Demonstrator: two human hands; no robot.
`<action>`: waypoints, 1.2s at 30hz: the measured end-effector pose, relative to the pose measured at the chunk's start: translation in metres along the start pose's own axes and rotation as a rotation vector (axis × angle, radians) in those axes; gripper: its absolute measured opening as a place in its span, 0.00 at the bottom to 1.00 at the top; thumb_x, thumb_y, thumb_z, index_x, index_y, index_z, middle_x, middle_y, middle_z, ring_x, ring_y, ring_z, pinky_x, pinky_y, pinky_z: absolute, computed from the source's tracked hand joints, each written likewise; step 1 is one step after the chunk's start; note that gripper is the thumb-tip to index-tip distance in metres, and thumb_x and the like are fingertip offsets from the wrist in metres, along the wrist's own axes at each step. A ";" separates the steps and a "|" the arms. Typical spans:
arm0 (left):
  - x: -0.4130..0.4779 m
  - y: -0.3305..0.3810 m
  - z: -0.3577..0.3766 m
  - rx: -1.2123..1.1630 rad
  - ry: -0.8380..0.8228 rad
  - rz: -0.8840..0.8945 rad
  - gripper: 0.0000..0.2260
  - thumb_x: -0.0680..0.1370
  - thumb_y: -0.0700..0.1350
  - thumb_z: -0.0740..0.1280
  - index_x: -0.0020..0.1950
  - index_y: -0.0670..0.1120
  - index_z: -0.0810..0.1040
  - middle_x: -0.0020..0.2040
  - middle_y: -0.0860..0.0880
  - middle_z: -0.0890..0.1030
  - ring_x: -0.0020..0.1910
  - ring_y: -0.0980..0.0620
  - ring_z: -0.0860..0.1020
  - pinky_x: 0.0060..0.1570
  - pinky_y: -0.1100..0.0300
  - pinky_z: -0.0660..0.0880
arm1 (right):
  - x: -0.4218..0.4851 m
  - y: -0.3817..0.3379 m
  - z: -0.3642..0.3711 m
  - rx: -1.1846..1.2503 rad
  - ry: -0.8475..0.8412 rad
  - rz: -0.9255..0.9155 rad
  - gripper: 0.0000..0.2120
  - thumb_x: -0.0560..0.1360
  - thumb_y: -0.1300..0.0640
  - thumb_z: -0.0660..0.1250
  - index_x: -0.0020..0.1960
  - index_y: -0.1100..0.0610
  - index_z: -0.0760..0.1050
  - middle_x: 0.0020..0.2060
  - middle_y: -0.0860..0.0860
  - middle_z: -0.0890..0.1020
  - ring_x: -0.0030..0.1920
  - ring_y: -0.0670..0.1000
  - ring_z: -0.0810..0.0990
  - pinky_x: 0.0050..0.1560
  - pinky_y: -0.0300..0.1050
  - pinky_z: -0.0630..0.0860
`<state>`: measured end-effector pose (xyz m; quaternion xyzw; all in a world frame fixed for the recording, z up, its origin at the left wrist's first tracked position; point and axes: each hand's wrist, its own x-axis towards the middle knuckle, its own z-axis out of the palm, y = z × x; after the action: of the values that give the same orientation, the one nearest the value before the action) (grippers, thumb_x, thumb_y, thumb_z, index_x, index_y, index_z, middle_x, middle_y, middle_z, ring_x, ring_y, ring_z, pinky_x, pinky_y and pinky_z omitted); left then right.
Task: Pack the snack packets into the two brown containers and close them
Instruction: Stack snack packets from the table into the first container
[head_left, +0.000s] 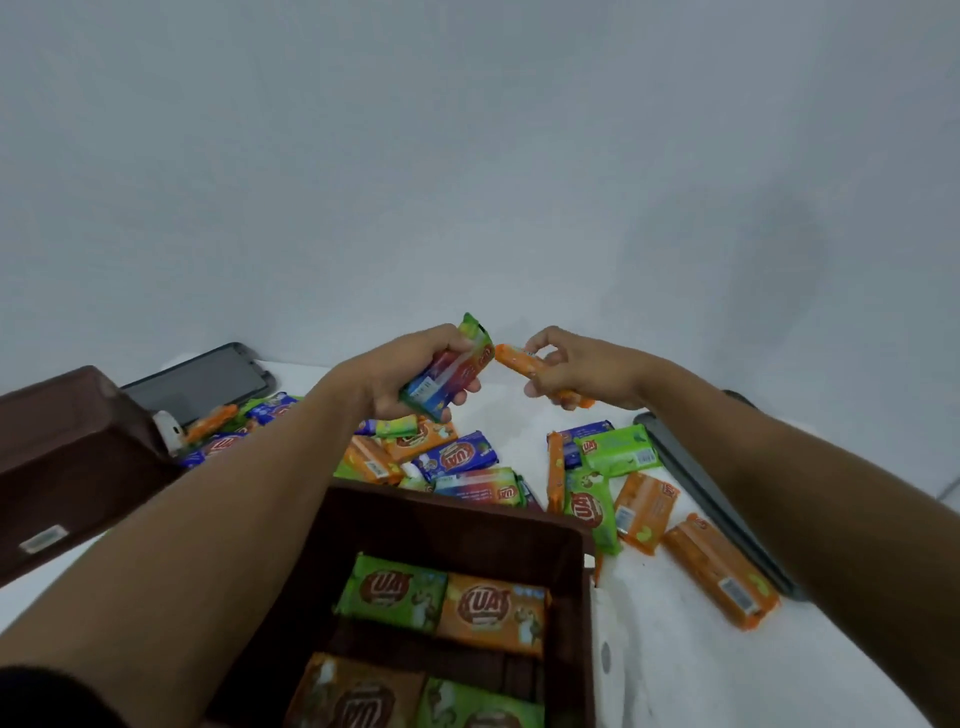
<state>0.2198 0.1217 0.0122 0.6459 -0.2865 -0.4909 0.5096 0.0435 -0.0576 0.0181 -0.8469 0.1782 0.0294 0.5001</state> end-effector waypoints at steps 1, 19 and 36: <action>-0.008 -0.001 -0.005 0.033 -0.013 0.033 0.14 0.81 0.52 0.65 0.57 0.41 0.77 0.49 0.38 0.82 0.38 0.47 0.78 0.39 0.54 0.73 | -0.005 -0.005 0.008 0.030 0.003 -0.010 0.15 0.78 0.58 0.69 0.63 0.58 0.73 0.48 0.56 0.81 0.44 0.53 0.82 0.44 0.48 0.80; -0.124 -0.058 -0.035 0.657 -0.351 0.131 0.15 0.72 0.38 0.74 0.57 0.47 0.77 0.48 0.43 0.85 0.43 0.49 0.82 0.45 0.53 0.78 | -0.094 -0.046 0.160 -0.457 0.149 0.212 0.33 0.64 0.45 0.81 0.63 0.49 0.68 0.52 0.49 0.77 0.51 0.50 0.77 0.47 0.46 0.74; -0.118 -0.113 0.009 1.597 -0.286 0.103 0.25 0.69 0.54 0.80 0.58 0.55 0.71 0.52 0.51 0.76 0.50 0.50 0.75 0.47 0.54 0.76 | -0.082 -0.002 0.214 -0.897 -0.040 0.135 0.28 0.64 0.50 0.82 0.55 0.50 0.69 0.55 0.50 0.76 0.52 0.51 0.76 0.46 0.45 0.75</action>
<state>0.1551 0.2565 -0.0535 0.7317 -0.6421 -0.1920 -0.1244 -0.0047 0.1487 -0.0683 -0.9656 0.1929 0.1528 0.0841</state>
